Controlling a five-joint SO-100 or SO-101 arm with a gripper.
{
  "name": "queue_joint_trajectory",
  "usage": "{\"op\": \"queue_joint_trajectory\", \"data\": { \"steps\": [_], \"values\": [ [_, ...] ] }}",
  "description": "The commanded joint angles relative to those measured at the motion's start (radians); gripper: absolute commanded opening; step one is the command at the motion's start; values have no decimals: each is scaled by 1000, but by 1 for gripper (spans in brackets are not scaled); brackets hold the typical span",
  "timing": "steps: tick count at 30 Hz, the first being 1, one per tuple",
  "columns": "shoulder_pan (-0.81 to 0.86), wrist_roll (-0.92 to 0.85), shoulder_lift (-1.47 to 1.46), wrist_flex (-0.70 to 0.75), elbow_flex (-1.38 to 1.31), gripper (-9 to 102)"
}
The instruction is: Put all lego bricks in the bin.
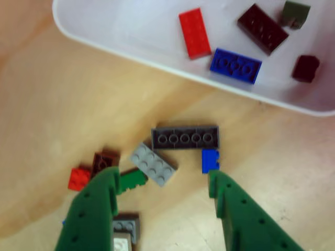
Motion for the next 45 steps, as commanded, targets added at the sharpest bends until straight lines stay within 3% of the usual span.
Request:
{"op": "queue_joint_trajectory", "data": {
  "steps": [1, 5, 8, 17, 20, 22, 25, 32, 34, 45],
  "values": [
    [-86, -61, 2, 12, 109, 18],
    [-12, -109, -206, -262, 209, 18],
    [35, -152, -318, -365, 204, 18],
    [84, -210, -439, -525, 187, 19],
    [84, -213, -442, -557, 193, 14],
    [78, -218, -437, -563, 198, 1],
    [69, -172, -364, -549, 216, 0],
    [-52, 123, 175, -218, 161, 0],
    [-38, 196, 199, -196, 75, 0],
    [284, 341, -565, -407, -370, 4]
  ]
}}
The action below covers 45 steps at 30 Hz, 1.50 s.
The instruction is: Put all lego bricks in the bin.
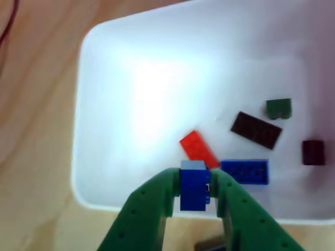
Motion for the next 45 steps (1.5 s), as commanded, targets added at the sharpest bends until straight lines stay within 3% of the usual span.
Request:
{"op": "queue_joint_trajectory", "data": {
  "steps": [1, 6, 12, 18, 23, 27, 40, 45],
  "values": [
    [86, 57, -236, -44, -173, 9],
    [89, 140, -187, -6, -183, 27],
    [20, 210, 147, 92, -86, 24],
    [-236, 224, 457, 273, 150, 22],
    [-272, 339, 172, 49, 322, 22],
    [-221, 394, -14, -72, 313, 21],
    [-167, 463, -336, 44, 52, 18],
    [-169, 425, -365, 57, 34, 0]
  ]
}}
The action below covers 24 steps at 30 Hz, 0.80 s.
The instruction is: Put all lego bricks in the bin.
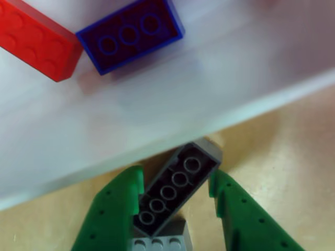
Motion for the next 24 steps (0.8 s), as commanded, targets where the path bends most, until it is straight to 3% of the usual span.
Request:
{"op": "queue_joint_trajectory", "data": {
  "steps": [1, 6, 12, 15, 17, 24],
  "values": [
    [3, -31, -3, 9, -55, 0],
    [-2, -25, 115, 32, -44, 0],
    [-86, -95, 756, 138, 58, 0],
    [-106, -138, 913, 170, 28, 0],
    [-58, -143, 867, 158, -29, 0],
    [287, -114, 295, -123, -284, 0]
  ]
}}
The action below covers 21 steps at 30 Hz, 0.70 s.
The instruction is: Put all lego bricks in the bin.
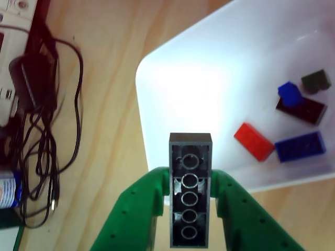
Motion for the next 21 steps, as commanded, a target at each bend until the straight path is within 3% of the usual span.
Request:
{"op": "queue_joint_trajectory", "data": {
  "steps": [1, 3, 5, 8, 14, 18, 21],
  "values": [
    [176, -15, -321, -155, -204, 0],
    [183, -67, -397, -150, -239, 4],
    [172, -81, -410, -112, -245, 24],
    [149, -84, -400, -55, -252, 33],
    [74, -74, -110, -15, -121, 29],
    [-209, -353, 190, 121, 86, 25],
    [-367, -614, 167, 293, 123, 24]
  ]
}}
